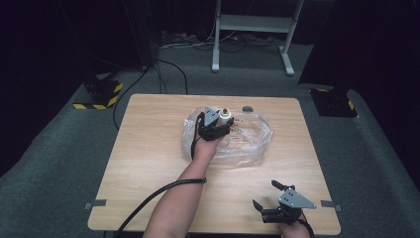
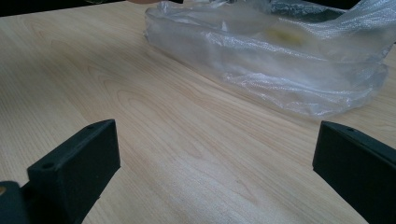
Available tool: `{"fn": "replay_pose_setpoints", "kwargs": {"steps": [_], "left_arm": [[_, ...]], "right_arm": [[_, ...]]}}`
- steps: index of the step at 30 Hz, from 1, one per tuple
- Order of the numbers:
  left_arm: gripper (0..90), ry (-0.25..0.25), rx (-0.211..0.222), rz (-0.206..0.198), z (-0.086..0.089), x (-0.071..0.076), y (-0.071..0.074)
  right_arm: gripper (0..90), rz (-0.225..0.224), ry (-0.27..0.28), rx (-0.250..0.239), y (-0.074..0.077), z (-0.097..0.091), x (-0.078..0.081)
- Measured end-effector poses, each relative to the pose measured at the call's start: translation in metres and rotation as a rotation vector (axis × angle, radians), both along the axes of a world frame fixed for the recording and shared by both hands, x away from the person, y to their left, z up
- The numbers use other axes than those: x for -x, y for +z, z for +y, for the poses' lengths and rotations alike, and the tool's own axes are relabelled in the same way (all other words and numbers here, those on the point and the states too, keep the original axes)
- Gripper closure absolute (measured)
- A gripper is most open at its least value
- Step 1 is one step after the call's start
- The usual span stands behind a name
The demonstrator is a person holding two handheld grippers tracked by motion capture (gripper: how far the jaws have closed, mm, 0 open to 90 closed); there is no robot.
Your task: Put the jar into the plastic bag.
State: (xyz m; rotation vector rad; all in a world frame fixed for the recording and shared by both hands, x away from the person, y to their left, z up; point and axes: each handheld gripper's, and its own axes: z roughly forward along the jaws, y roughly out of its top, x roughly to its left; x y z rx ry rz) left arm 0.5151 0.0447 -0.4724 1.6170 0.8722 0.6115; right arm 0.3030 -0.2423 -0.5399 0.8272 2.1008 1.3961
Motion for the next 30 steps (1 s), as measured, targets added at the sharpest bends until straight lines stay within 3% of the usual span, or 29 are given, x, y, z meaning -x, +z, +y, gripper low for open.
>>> {"fn": "replay_pose_setpoints", "kwargs": {"steps": [9, 19, 30], "left_arm": [[14.3, -0.015, -0.01, 0.026, 0.003, 0.003, 0.007], [2.0, -0.055, -0.01, 0.033, 0.007, 0.011, 0.019], [0.5, -0.064, -0.02, 0.037, 0.02, 0.022, 0.024]], "right_arm": [[0.4, 0.003, 0.0, 0.009, 0.0, 0.001, 0.0], [0.4, 0.005, -0.004, 0.01, 0.0, 0.001, 0.0], [0.4, 0.002, -0.003, 0.014, 0.0, 0.001, 0.0]]}}
